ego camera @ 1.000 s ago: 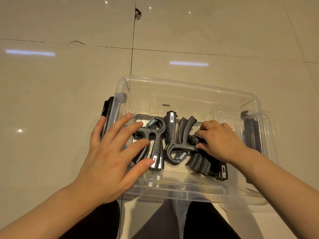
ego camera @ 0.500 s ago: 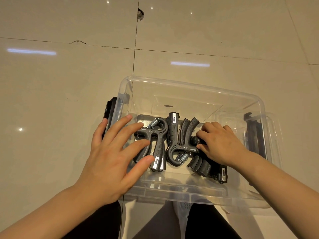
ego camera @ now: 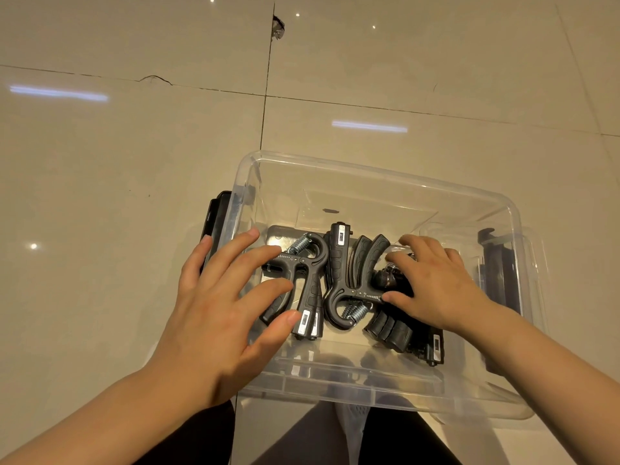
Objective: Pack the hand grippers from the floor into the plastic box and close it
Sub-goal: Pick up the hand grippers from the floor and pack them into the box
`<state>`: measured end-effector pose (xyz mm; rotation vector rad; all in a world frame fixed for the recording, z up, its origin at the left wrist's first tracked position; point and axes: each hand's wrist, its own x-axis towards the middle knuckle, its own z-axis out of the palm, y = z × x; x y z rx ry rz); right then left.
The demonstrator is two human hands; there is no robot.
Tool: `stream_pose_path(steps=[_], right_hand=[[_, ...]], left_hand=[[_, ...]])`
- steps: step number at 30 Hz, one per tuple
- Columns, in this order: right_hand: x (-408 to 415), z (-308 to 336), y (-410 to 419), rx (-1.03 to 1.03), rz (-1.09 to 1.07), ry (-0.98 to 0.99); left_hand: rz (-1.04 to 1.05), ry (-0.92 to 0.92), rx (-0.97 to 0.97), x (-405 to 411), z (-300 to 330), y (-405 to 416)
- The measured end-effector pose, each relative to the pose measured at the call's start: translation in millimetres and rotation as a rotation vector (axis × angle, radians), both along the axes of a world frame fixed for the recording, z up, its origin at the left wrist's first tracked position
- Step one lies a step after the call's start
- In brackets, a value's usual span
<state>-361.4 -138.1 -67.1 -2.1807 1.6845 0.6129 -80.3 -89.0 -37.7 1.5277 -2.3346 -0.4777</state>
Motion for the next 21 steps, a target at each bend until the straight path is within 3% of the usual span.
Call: stream_pose_path(steps=[6, 14, 18, 21], right_hand=[[-3, -4, -13, 0.151, -0.097, 0.059], [0, -2, -12, 0.174, -0.102, 0.068], [5, 27, -8, 0.156, -0.141, 0.008], [8, 66, -2, 0.154, -0.110, -0.004]], left_hand=[[0.002, 0.010, -0.039, 1, -4, 0], [0.001, 0.042, -0.090, 0, -6, 0], [-0.003, 0.042, -0.076, 2, -4, 0], [-0.052, -0.081, -0.032, 4, -1, -1]])
